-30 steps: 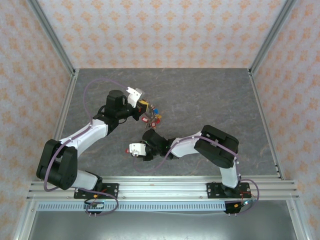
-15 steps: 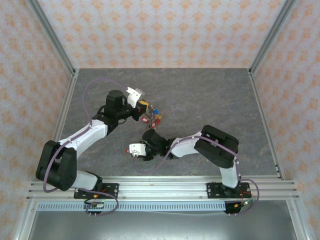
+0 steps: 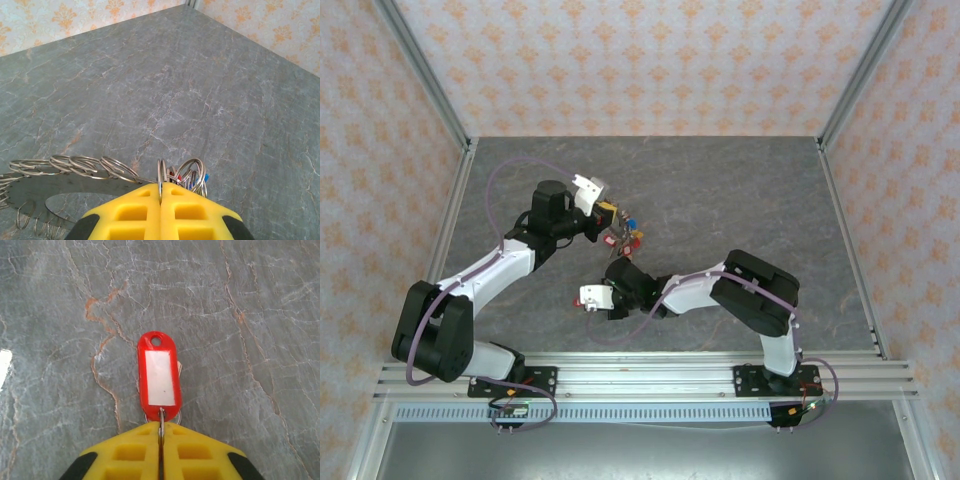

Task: Put the keys on the keyring

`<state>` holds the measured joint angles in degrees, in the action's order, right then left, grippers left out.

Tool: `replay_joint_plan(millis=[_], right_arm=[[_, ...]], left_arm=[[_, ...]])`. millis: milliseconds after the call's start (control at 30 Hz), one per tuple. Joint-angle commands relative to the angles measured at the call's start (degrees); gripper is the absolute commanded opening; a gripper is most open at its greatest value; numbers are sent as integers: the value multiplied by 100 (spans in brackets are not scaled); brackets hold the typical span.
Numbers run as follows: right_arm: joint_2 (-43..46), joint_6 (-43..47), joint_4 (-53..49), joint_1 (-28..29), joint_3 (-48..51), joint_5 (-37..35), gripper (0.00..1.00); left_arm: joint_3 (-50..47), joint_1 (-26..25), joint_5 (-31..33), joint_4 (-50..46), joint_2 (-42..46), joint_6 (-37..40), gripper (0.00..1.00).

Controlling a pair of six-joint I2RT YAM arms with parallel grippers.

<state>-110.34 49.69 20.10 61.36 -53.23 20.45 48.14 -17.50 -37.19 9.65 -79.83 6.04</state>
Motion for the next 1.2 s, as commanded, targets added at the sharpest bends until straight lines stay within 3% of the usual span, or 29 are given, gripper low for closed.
replay_joint_plan(millis=[0,167,333,533,667,867,1000,1167], right_arm=[[251,-145,-304,-58,2,-282,5],[875,-1257,-41,-187,542,-338,4],[2135,-3342,-96,-496,1508,-1018,4],[3665,-5797,-1732,-1135,2202,-1558,2],[4049,-7005,-2705,-2051,2224,-983,1],[3651,-7500,-3734,-3385,1817,239,1],[3176,-7252,-4455,-3785,1333,311,2],[2692,-6949,-4638,-3965,872,251,3]], left_arm=[[313,11,-175,157,228,108,0],[283,9,-221,98,295,143,0],[114,-17,-262,85,480,195,0],[-79,-222,-131,-85,744,309,0],[-170,-410,-8,-241,936,380,0],[-233,-754,-17,-647,1201,607,0],[-269,-1074,-266,-1121,1470,959,0],[-366,-1424,-751,-1576,1788,1300,0]])
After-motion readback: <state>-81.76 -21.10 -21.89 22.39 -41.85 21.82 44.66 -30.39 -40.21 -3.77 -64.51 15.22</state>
